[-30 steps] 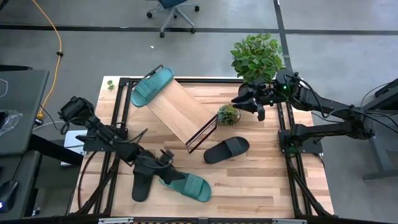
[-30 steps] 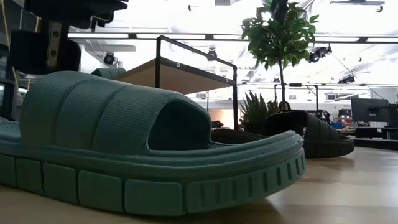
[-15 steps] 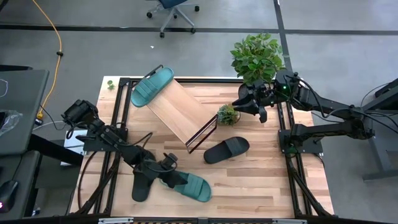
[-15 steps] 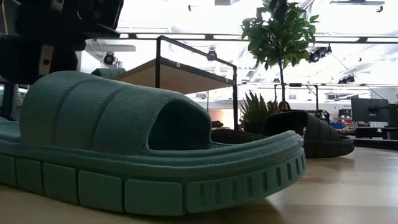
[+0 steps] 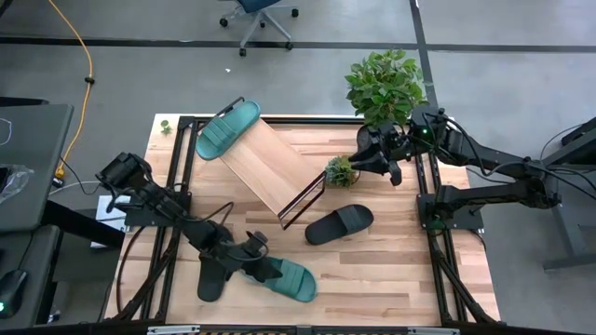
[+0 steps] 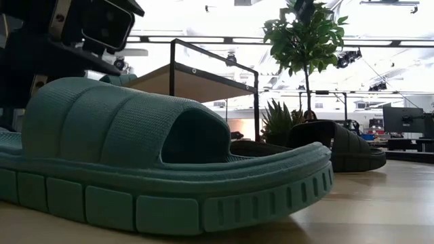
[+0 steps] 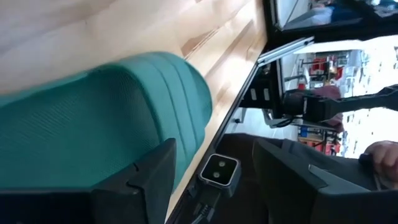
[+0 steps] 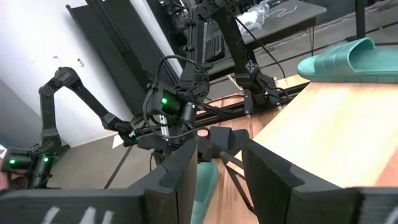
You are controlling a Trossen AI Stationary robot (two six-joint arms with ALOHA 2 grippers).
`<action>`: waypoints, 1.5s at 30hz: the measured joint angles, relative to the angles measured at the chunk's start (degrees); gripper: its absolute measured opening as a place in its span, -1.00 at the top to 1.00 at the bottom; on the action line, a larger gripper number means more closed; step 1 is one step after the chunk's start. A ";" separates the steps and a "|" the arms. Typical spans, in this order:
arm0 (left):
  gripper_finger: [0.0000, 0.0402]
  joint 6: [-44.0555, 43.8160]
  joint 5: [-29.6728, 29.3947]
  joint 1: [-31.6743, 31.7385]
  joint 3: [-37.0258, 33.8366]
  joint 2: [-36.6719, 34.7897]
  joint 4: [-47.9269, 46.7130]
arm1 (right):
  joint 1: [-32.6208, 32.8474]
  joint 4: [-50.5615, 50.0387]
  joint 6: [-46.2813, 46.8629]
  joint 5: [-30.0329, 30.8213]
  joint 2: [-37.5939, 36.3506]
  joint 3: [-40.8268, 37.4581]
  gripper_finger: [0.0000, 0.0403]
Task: Pick and place slippers onto the shelf
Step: Put the green pair of slippers on the shelf
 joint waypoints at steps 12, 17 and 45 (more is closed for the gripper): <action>-0.01 -0.38 0.87 0.00 5.50 7.40 0.21 | 0.00 -0.65 -0.61 -0.71 -0.22 0.00 0.41; -0.01 -0.38 1.12 0.00 6.14 8.08 0.18 | 0.00 -1.06 -1.06 -1.08 -0.22 0.00 0.41; 0.38 11.65 25.10 9.40 6.08 4.18 1.61 | 0.00 -1.56 -1.18 -2.30 -0.20 0.00 0.41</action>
